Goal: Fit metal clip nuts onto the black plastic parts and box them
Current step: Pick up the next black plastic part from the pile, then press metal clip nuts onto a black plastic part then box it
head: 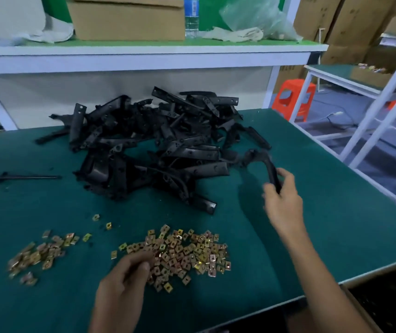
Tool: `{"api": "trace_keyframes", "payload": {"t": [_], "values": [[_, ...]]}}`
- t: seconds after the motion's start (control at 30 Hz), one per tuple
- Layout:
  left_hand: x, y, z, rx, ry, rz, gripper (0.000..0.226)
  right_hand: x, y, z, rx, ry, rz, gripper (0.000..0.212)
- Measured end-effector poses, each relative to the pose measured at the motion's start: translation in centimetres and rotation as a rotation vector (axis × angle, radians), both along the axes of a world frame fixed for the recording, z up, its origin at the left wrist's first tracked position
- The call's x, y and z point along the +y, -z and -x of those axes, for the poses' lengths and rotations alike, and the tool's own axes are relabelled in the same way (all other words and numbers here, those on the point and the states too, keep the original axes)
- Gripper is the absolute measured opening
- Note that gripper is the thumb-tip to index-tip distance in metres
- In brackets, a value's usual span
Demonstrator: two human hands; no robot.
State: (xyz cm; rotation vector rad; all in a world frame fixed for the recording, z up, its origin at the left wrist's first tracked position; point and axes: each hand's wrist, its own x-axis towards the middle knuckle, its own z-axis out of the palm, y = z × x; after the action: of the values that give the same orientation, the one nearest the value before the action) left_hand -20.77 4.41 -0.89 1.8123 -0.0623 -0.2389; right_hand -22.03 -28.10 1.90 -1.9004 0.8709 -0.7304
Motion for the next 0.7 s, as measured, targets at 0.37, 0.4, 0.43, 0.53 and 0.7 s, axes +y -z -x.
{"api": "trace_keyframes", "payload": {"t": [0.37,0.4,0.43,0.53,0.7], "values": [[-4.5,-3.1,2.2,-0.338,0.515,-0.189,0.028,5.6,-1.5,14.3,0.164,-1.029,-0.686,0.058],[-4.3,-3.2,2.2,-0.251,0.463,-0.137,0.025,5.2,-1.4,14.8,0.033,-1.087,-0.924,0.074],[-4.4,-3.2,2.2,-0.152,0.402,-0.036,0.021,5.0,-1.2,15.0,-0.09,-1.113,-1.094,0.087],[-5.6,-3.0,2.6,0.085,0.429,0.217,0.026,6.3,1.1,14.0,-0.095,-0.944,-0.888,0.09],[-7.9,-1.7,1.6,-0.17,0.442,-0.16,0.055,8.7,3.0,8.7,-0.199,-0.439,-0.679,0.026]]}}
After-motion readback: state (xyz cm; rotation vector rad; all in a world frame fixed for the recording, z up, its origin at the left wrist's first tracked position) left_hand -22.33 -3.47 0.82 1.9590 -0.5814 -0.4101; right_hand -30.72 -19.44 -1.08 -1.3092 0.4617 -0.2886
